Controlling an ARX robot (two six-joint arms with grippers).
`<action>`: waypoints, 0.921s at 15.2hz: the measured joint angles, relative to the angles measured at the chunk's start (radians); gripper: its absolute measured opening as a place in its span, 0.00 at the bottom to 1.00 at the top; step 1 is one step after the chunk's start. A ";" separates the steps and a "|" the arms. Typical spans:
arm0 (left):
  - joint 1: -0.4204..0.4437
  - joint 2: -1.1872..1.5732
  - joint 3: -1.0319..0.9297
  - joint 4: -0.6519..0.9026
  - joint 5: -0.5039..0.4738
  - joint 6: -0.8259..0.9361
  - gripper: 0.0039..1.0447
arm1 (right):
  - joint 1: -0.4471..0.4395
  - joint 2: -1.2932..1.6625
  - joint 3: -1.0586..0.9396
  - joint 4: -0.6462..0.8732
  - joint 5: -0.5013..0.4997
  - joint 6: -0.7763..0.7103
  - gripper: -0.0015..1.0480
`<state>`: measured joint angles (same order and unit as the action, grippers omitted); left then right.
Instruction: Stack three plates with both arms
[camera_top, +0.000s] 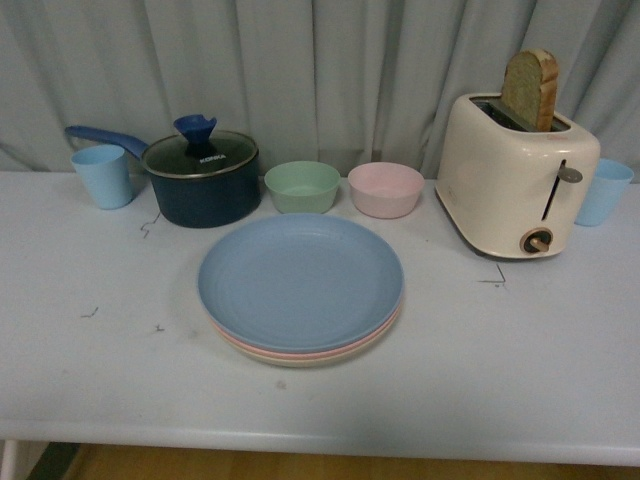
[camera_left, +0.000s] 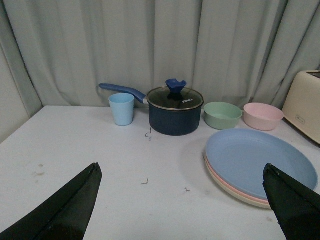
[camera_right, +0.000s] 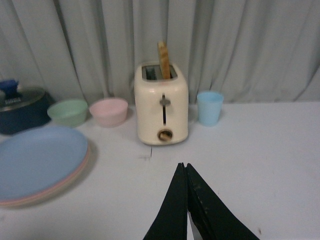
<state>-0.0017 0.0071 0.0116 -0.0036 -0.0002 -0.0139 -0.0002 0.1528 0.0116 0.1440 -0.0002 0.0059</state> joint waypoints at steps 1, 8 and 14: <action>0.000 0.000 0.000 0.000 -0.001 0.000 0.94 | 0.000 -0.124 0.000 -0.152 0.000 0.000 0.02; 0.000 0.000 0.000 0.000 0.000 0.000 0.94 | 0.000 -0.149 0.000 -0.148 0.000 0.000 0.02; 0.000 0.000 0.000 0.000 0.000 0.000 0.94 | 0.000 -0.149 0.000 -0.148 0.000 -0.002 0.50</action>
<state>-0.0017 0.0071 0.0116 -0.0032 -0.0002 -0.0139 -0.0002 0.0036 0.0116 -0.0036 -0.0002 0.0040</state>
